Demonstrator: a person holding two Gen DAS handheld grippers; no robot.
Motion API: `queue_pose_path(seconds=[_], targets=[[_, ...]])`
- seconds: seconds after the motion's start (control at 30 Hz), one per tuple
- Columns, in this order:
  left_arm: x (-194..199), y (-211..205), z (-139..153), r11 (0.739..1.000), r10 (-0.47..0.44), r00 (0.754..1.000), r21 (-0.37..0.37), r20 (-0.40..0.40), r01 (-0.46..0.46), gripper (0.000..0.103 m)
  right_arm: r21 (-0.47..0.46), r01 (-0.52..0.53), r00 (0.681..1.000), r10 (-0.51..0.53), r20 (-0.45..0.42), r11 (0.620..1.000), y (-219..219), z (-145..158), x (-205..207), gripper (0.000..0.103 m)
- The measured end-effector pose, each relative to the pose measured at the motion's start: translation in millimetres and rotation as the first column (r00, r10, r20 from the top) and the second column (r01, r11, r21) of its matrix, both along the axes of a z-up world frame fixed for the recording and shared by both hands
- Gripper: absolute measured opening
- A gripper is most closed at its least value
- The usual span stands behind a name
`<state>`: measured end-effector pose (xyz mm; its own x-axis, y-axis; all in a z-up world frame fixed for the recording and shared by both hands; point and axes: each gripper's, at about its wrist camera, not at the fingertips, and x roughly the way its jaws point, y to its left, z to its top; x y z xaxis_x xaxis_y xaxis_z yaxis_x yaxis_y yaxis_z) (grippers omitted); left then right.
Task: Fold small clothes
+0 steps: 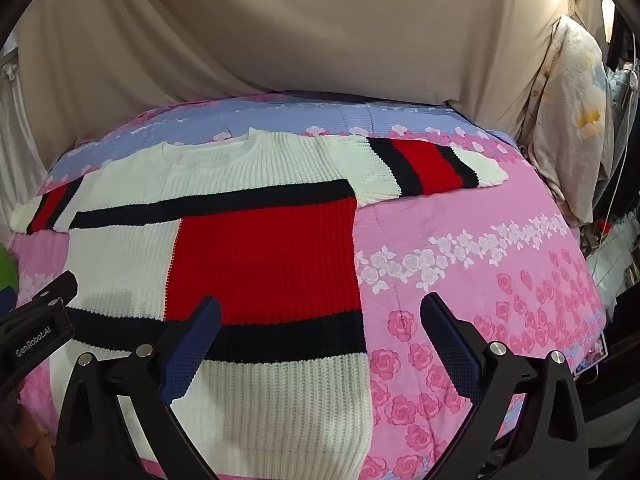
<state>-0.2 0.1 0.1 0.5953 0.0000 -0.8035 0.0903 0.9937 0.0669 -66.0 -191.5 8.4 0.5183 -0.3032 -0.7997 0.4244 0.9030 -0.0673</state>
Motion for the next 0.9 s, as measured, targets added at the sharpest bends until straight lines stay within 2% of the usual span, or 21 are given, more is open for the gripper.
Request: queue_pose_path(seconds=[0.13,0.17,0.9], targets=[[0,-4,0,0.999,-0.01,1.0,0.03,-0.004,0.01,0.098,0.003,0.009,1.0,-0.009,0.0,1.0,0,0,0,0.098],[2,-1,-1,1.0,-0.015,1.0,0.014,-0.015,0.015,0.098,0.004,0.013,1.0,-0.013,0.003,1.0,0,0,0,0.098],[-5,-17,-3,0.997,-0.035,0.999,0.063,-0.007,0.035,0.098,-0.001,-0.004,1.0,0.004,-0.008,1.0,4,-7,-2,0.098]])
